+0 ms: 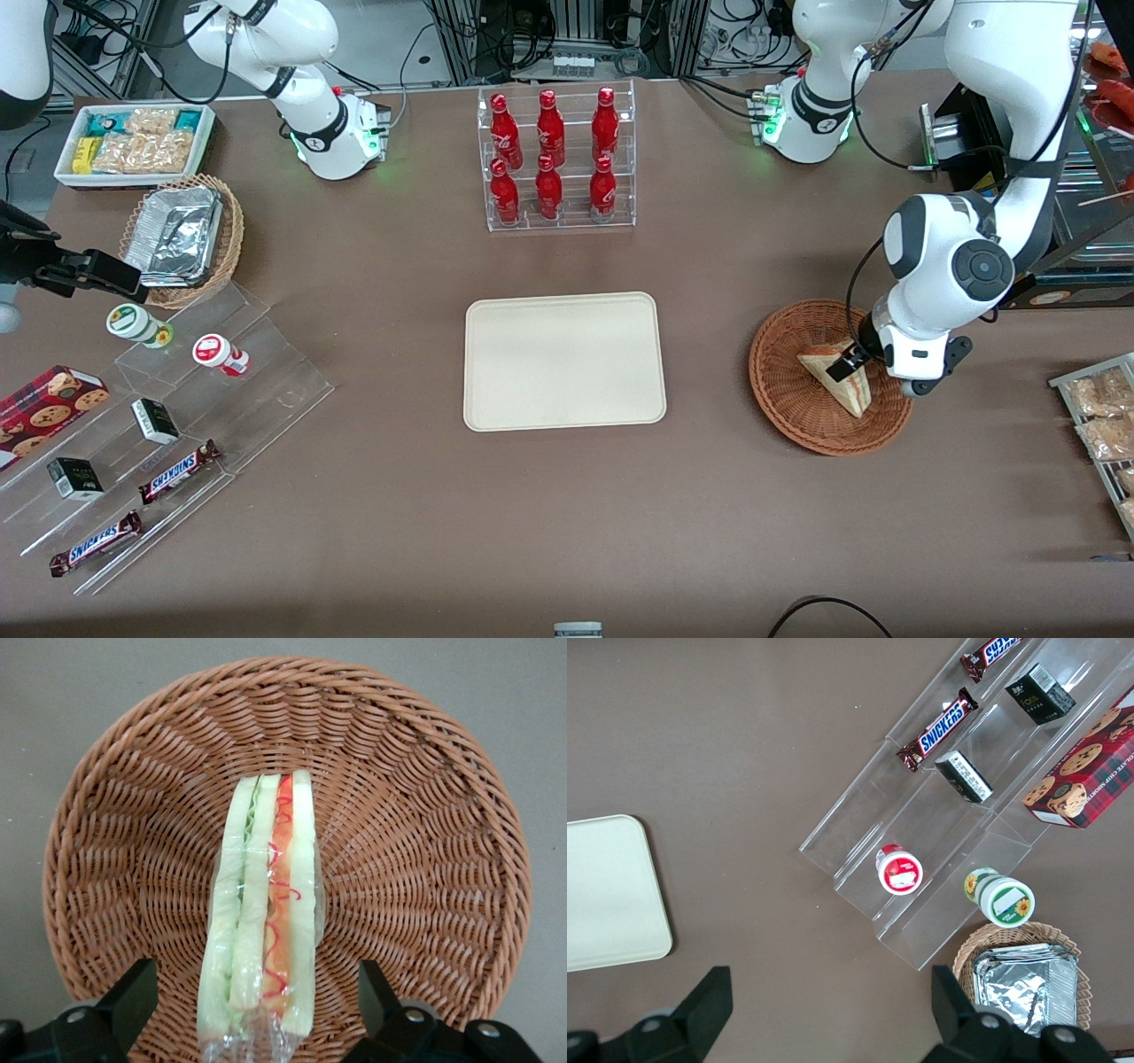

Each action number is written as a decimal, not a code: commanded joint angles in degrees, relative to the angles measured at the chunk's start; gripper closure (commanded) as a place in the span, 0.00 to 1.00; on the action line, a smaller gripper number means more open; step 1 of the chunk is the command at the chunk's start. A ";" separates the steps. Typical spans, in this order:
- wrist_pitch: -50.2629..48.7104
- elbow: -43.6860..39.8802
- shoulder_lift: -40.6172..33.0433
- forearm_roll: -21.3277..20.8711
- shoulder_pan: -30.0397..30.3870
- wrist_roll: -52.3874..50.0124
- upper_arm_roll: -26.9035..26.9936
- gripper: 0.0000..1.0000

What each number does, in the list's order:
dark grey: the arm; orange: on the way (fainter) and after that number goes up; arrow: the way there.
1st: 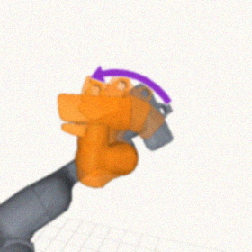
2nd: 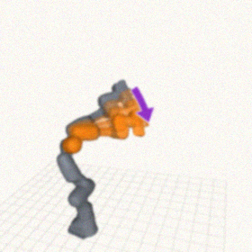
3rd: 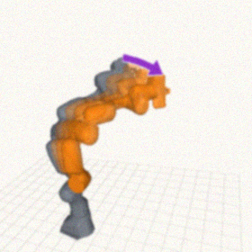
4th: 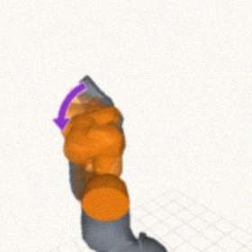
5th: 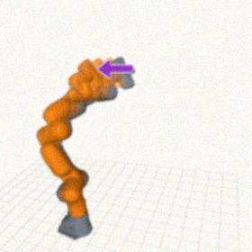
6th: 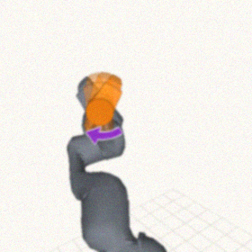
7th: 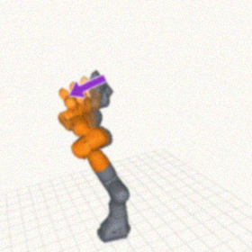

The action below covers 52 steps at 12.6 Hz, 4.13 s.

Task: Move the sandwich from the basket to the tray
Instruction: 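Lower the open left gripper over the wrapped sandwich in the basket, then close the left gripper on the wrapped sandwich, then lift the sandwich and carry it with the left gripper over the tray, then lower the sandwich onto the tray and open the left gripper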

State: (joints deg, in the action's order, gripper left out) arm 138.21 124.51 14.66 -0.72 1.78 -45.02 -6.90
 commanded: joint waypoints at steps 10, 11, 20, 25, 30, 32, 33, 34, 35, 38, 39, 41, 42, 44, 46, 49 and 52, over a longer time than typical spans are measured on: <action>1.80 0.38 2.39 -0.42 -0.20 -2.97 -0.04 1.00; 1.80 0.38 2.30 -0.42 -0.11 -2.97 -0.04 1.00; -21.13 -14.38 0.72 -0.51 -0.46 11.42 -4.25 1.00; -21.14 -16.13 3.35 -0.51 -5.71 14.70 -9.97 1.00; -21.31 -29.03 15.81 -3.22 -20.30 10.33 -9.80 1.00; -22.19 -36.50 22.66 -5.42 -25.83 6.63 -9.71 1.00; -22.37 -40.45 26.00 -5.60 -28.38 3.66 -9.63 1.00; -22.37 -43.36 28.47 -5.69 -30.58 0.84 -9.36 1.00; -22.45 -46.00 30.32 -5.78 -32.78 -1.36 -9.01 1.00; -22.81 -50.32 33.23 -8.06 -35.34 -6.47 -8.83 1.00; -22.81 -51.29 33.94 -8.06 -35.79 -7.53 -8.83 1.00; -22.81 -51.83 34.12 -8.15 -36.06 -8.67 -8.83 1.00; -22.63 -51.92 34.29 -8.15 -36.06 -9.11 -8.83 1.00; -22.80 -52.96 35.34 -9.11 -36.14 -10.25 -8.75 1.00; -22.98 -53.41 36.05 -9.91 -36.23 -13.06 -8.83 1.00; -22.98 -54.03 36.58 -9.82 -36.23 -14.22 -8.92 0.93; -22.89 -54.03 36.58 -9.74 -36.06 -13.78 -8.92 0.00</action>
State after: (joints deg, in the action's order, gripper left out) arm 117.01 73.11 50.24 -9.30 -33.34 -57.36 -16.33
